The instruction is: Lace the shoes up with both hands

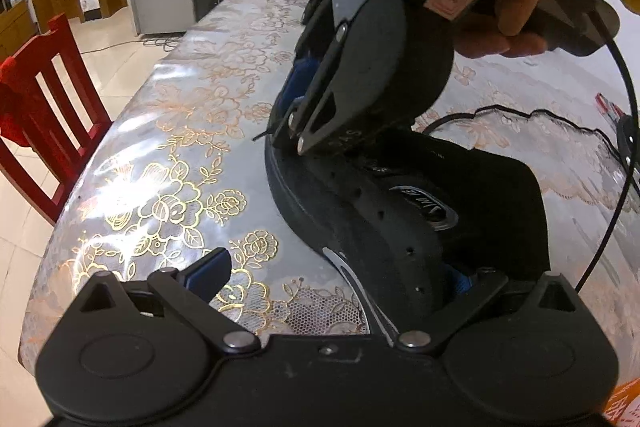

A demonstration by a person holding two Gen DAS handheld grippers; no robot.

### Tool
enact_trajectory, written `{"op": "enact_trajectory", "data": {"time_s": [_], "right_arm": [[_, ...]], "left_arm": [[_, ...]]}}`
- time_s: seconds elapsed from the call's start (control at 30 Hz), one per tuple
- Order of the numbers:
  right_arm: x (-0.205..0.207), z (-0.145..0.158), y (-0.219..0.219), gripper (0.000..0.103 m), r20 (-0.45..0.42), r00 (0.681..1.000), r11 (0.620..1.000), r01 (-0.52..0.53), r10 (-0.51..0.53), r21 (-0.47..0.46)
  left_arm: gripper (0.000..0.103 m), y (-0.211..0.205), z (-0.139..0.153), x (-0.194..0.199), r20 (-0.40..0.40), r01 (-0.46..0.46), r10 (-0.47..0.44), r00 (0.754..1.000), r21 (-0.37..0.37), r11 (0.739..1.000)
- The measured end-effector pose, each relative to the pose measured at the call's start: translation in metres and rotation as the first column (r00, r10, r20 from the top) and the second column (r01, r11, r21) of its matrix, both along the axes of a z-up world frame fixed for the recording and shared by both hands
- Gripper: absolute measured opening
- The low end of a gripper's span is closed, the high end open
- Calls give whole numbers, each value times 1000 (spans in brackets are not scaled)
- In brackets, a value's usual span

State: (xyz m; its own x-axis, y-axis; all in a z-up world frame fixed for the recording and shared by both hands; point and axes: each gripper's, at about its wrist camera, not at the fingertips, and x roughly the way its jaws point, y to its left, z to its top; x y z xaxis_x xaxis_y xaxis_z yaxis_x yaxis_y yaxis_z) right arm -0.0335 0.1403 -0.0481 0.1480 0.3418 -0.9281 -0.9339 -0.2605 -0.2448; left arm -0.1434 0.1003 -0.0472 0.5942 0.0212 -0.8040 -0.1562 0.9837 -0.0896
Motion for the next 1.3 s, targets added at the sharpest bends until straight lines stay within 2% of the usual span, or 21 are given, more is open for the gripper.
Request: {"op": "enact_trajectory", "data": {"time_s": [0.03,0.07,0.13,0.2,0.27,0.37,0.43,0.5,0.57,0.73,0.83,1.03,1.1,1.17,1.2,1.3], "right_arm": [[0,1,1,16,-8,1000,1000,0,0,-6],[1,3,2,2,-16,1000,1000,23,-24,-15],[7,6,1,1,-32,995,995,99,-99,-4],[16,17,-12,1,-62,976,976,211,-208,61],[21,33,-35,1,-173,931,928,345,-321,138],[19,48,-81,1,-334,842,832,508,-424,225],[15,42,-102,1,-386,799,786,570,-461,240],[14,33,-113,1,-443,749,752,623,-493,217],[13,26,-120,1,-483,718,738,646,-501,195],[12,22,-132,1,-513,706,737,649,-489,191],[9,21,-130,2,-493,728,751,629,-476,203],[3,20,-113,3,-355,837,837,505,-416,211],[0,20,-107,7,-306,872,866,453,-382,210],[-6,22,-102,15,-240,912,896,384,-331,224],[-9,23,-100,16,-203,930,908,350,-307,231],[-13,31,-96,16,-138,956,928,286,-259,238]], "left_arm": [[102,1,1,0,2,-4,4,1000,0,1000],[102,1,1,-1,5,-9,9,1000,0,1000],[102,4,4,-3,16,-22,22,1000,-2,1000],[102,7,9,-7,39,-42,42,998,-2,999],[102,11,13,-9,57,-59,60,997,-11,998],[102,12,16,-10,55,-65,66,996,-13,998],[102,10,18,-10,49,-60,60,997,-3,998],[102,9,22,-12,44,-44,43,998,14,999],[102,8,29,-17,49,-30,29,998,19,999],[102,9,44,-19,116,-23,23,993,-4,1000],[102,9,37,-10,86,-42,41,995,18,999],[102,17,28,-7,67,-71,72,995,-23,997],[102,18,28,-8,66,-74,76,995,-26,997],[102,19,29,-9,67,-79,81,994,-24,997],[102,19,30,-9,67,-81,82,994,-20,997],[102,20,29,-10,67,-85,87,994,-26,996]]}}
